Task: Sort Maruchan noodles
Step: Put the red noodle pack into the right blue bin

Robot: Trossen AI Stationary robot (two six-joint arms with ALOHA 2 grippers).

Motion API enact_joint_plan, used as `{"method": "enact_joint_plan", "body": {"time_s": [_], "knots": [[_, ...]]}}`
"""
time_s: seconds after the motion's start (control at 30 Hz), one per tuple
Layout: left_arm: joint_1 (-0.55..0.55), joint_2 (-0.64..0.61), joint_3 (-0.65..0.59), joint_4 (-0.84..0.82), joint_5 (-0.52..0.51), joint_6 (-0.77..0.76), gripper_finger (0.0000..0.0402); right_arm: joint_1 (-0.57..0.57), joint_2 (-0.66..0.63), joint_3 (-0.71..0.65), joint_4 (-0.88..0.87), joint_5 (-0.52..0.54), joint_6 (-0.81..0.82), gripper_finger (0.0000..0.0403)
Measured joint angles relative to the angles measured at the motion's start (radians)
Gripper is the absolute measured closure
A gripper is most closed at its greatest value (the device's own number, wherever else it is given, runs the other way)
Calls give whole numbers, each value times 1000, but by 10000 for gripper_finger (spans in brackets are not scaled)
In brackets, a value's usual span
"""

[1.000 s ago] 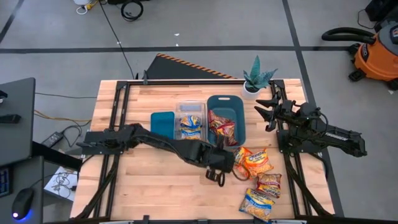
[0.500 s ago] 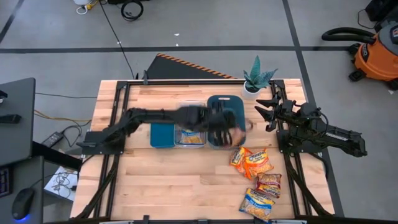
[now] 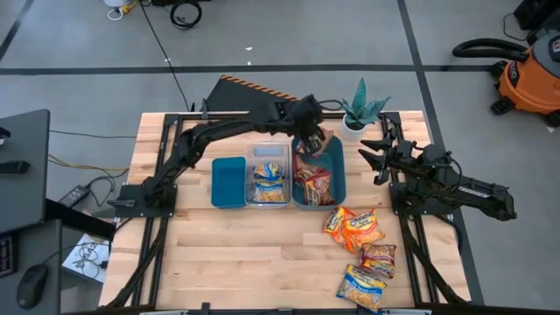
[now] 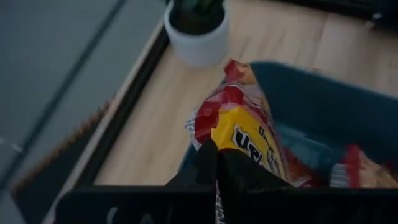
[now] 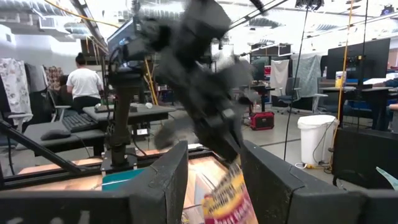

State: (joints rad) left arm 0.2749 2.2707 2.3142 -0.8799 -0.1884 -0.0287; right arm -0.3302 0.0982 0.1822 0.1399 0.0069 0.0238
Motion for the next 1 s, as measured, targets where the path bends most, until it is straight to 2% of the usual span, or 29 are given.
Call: {"method": "enact_joint_plan", "body": {"time_s": [0.13, 0.2, 0.27, 0.33, 0.4, 0.6, 0.77, 0.87, 1.0], "knots": [[33, 63, 0, -1, 42, -41, 396, 0, 0, 0, 0, 0, 0, 250], [39, 90, -1, -5, 99, -53, 392, 0, 0, 0, 0, 0, 0, 250], [43, 107, -1, -19, 183, -27, 383, 0, 0, 0, 0, 0, 0, 250], [36, 119, -1, -29, 202, 14, 367, 0, 0, 0, 0, 0, 0, 250], [22, 121, -1, -50, 160, 44, 347, 0, 0, 0, 0, 0, 0, 250], [-27, 108, 28, -69, -61, 126, 284, 0, 0, 0, 0, 0, 0, 250], [-76, 30, 36, 10, -96, 207, 264, 0, 0, 0, 0, 0, 0, 250], [-123, 20, 34, 19, -21, 245, 264, 0, 0, 0, 0, 0, 0, 250], [-205, 21, 28, 52, 205, 242, 268, 0, 0, 0, 0, 0, 0, 250]]}}
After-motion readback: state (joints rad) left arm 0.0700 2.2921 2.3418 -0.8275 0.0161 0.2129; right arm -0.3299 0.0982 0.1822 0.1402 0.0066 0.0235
